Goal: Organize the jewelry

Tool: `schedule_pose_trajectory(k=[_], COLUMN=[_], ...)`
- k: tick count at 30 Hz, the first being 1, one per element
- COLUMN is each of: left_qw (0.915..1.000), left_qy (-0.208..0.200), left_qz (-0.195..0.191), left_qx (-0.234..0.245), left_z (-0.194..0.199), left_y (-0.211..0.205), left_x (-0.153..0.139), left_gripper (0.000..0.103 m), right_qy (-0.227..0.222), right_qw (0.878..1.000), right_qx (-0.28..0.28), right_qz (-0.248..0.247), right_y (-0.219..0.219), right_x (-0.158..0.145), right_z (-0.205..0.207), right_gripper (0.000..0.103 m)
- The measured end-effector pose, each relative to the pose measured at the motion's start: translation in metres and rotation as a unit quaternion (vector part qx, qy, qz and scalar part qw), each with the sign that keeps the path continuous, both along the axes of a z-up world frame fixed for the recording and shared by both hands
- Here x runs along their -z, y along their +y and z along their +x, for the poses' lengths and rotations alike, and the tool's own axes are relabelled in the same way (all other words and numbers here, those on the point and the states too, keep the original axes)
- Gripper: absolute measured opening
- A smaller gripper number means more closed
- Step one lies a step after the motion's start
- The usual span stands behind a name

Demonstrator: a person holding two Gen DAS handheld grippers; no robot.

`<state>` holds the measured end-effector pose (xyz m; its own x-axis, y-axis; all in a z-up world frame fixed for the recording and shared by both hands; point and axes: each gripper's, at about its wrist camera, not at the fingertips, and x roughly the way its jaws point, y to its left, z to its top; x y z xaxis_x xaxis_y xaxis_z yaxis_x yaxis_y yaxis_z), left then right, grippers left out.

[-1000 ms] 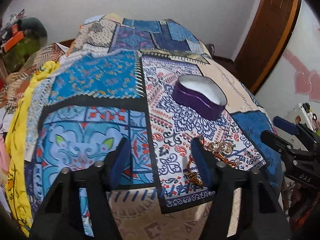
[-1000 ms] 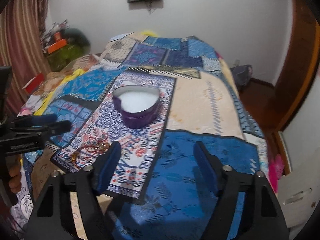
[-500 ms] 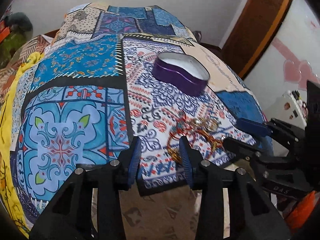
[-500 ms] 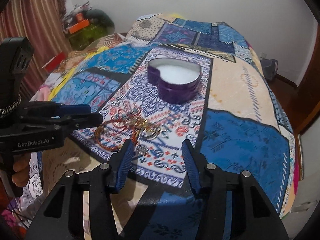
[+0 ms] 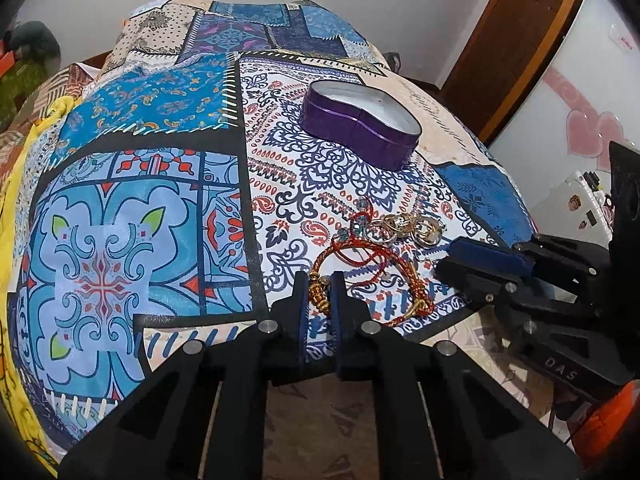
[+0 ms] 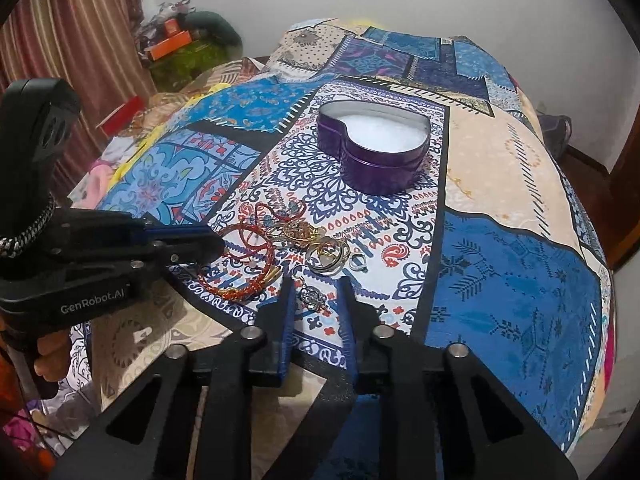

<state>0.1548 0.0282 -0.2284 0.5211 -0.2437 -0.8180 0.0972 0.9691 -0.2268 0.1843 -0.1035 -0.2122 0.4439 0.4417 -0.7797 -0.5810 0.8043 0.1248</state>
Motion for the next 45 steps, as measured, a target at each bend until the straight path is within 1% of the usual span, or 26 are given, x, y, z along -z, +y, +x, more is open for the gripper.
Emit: schedule_pose_trajectory(k=[4, 8, 15, 21, 27, 34, 41, 45], left_qw=[0.9996, 0.9975, 0.9928, 0.9881, 0.9845, 0.9798, 0.9755, 0.9742], left_qy=[-0.024, -0.064, -0.113, -0.15, -0.174, -0.197, -0.216, -0.224], left_qz=[0.014, 0.031, 0.038, 0.03, 0.018, 0.03, 0.039, 0.029], left_qx=[0.002, -0.002, -0.001, -0.01, -0.012, -0.019, -0.008, 0.0], left_z=[-0.004, -0.011, -0.017, -0.02, -0.016, -0.006, 0.012, 0.025], left_y=[-0.001, 0.0, -0.002, -0.001, 0.001, -0.002, -0.011, -0.017], left_x=[-0.012, -0.036, -0.072, -0.098, -0.116, -0.131, -0.14, -0.141], left_gripper=[0.009, 0.009, 0.009, 0.009, 0.009, 0.009, 0.009, 0.009], right_qy=[0.005, -0.004, -0.028, -0.061, -0.087, -0.118, -0.136, -0.137], right_qw=[1.0, 0.999, 0.998, 0.996, 0.993, 0.99, 0.987, 0.987], right_qx=[0.012, 0.02, 0.037, 0.048, 0.057, 0.062, 0.063, 0.067], right_qz=[0.022, 0.025, 0.036, 0.043, 0.054, 0.053, 0.057, 0.057], right_y=[-0.006, -0.01, -0.019, -0.023, -0.029, -0.031, -0.029, -0.029], right_x=[-0.003, -0.011, -0.031, -0.052, -0.071, -0.087, -0.095, -0.092], right_z=[0.0, -0.004, -0.009, -0.014, -0.012, -0.006, 0.01, 0.024], right_gripper=[0.011, 0.011, 0.011, 0.011, 0.011, 0.011, 0.011, 0.011])
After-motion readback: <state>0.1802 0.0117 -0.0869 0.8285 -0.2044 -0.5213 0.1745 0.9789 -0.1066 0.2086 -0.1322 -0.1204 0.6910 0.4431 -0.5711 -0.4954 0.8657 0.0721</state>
